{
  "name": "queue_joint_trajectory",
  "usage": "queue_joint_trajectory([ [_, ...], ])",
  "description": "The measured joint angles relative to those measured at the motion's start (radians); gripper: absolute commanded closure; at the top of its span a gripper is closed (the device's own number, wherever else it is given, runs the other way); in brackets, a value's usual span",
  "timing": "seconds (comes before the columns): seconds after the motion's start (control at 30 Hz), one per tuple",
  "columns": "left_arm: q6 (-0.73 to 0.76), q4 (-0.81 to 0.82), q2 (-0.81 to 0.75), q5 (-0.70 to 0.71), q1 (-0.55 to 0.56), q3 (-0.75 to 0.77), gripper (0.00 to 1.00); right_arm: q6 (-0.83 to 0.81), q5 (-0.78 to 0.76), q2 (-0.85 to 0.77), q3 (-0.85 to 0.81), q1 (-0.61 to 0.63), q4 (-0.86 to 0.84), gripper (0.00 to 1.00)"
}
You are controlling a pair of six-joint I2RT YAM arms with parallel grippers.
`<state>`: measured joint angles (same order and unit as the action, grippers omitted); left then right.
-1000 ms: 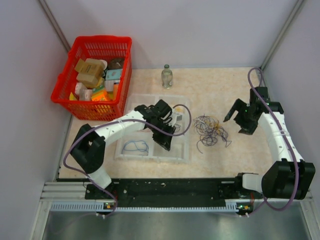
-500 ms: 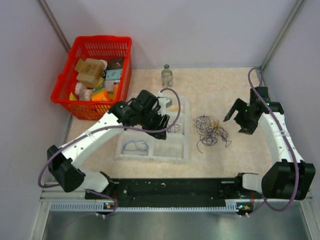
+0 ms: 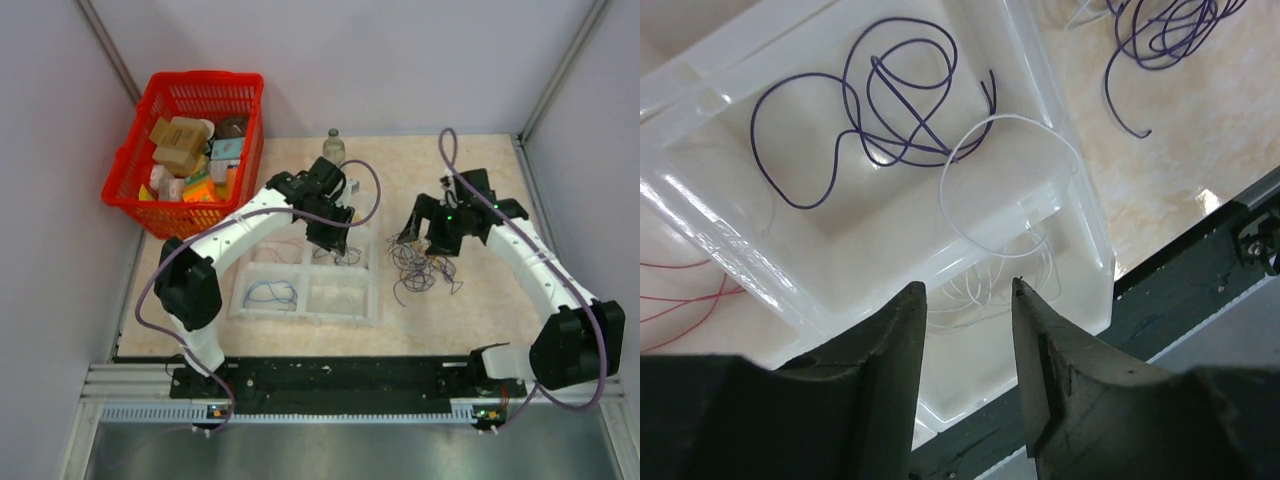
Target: Untangle the cables
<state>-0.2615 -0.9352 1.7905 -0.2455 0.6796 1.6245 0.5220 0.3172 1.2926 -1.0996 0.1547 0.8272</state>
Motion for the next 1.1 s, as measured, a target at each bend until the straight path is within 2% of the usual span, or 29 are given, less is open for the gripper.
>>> queue_joint_trajectory([
  [0.1,-0.012,-0.022,0.007,0.009,0.011,-0.007,0.6,-0.016,0.082,0.045,0.0,0.127,-0.07,0.27],
  [0.2,-0.019,0.001,-0.014,0.016,0.016,-0.028,0.52,-0.034,0.13,0.093,0.003,0.203,-0.134,0.37],
  [0.3,-0.027,0.048,-0.121,0.032,0.015,-0.14,0.46,-0.051,0.15,0.126,0.029,0.218,-0.193,0.49],
  [0.37,-0.037,0.054,-0.208,0.054,0.014,-0.201,0.43,-0.063,0.163,0.157,0.034,0.218,-0.217,0.54],
  [0.4,-0.047,0.057,-0.261,0.065,0.014,-0.231,0.35,-0.068,0.17,0.176,0.034,0.217,-0.232,0.55],
  [0.43,-0.052,0.06,-0.3,0.076,0.014,-0.25,0.33,-0.071,0.179,0.198,0.034,0.218,-0.249,0.56],
  [0.6,-0.092,0.076,-0.479,0.136,0.011,-0.339,0.33,-0.09,0.206,0.28,0.034,0.236,-0.306,0.56],
  [0.77,-0.124,0.076,-0.558,0.166,0.008,-0.396,0.33,-0.114,0.208,0.347,0.034,0.256,-0.329,0.56],
  [0.93,-0.136,0.077,-0.578,0.185,0.008,-0.406,0.33,-0.124,0.208,0.381,0.024,0.283,-0.333,0.67],
  [1.1,-0.137,0.076,-0.58,0.191,0.008,-0.406,0.34,-0.132,0.208,0.393,0.01,0.308,-0.34,0.84],
])
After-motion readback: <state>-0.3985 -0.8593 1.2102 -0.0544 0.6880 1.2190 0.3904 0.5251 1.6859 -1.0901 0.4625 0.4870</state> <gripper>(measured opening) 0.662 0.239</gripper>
